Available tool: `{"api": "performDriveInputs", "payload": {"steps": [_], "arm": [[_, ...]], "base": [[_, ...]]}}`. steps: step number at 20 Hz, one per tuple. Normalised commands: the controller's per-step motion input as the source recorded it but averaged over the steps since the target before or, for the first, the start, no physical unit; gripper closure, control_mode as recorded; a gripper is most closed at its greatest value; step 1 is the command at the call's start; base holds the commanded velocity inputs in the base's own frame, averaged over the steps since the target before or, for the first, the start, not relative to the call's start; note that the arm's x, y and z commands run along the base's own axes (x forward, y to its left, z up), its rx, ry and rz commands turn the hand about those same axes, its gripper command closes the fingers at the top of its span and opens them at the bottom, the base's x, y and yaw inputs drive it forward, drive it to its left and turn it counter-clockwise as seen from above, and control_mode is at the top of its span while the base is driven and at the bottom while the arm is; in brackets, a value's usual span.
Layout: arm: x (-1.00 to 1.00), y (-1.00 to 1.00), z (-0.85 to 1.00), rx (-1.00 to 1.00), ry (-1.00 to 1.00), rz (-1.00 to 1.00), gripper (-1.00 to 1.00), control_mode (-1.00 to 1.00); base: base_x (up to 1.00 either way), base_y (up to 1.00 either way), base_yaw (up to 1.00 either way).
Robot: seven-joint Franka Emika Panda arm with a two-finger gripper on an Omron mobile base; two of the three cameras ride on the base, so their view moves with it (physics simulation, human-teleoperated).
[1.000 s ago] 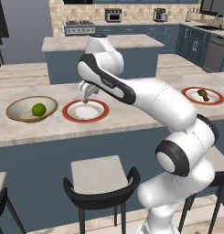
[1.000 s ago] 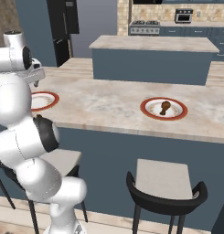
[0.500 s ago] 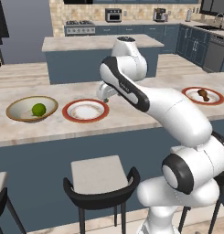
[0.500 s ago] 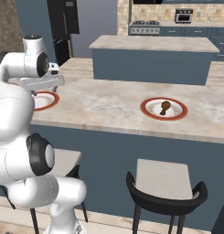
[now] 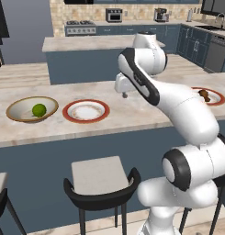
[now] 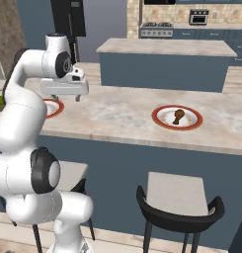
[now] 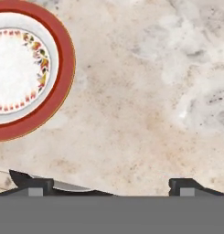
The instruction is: Pick the chicken drumstick and lime from their plates and place them in the bowl. Then put the bowl in the fridge.
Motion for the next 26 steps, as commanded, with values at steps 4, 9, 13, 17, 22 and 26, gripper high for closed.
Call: {"api": "performDriveInputs", "payload": {"steps": [4,9,13,17,22,26], "arm": [[0.0,-0.76,0.12,0.0,0.03,-0.25,-1.0,-1.0],[0.0,-0.77,0.07,0.0,0.0,-0.23,-1.0,-1.0],[-0.02,-0.78,0.01,0.0,0.0,-0.21,-1.0,-1.0],[-0.08,-0.79,0.0,0.0,0.0,-0.14,-1.0,-1.0],[-0.14,-0.69,0.0,0.0,0.0,-0.05,-1.0,-1.0],[-0.12,-0.65,0.0,-0.02,-0.02,-0.04,-1.0,-1.0]], "base": [[0.0,0.0,0.0],[0.0,0.0,0.0],[0.0,0.0,0.0],[0.0,0.0,0.0],[0.0,0.0,0.0],[0.0,0.0,0.0]]}}
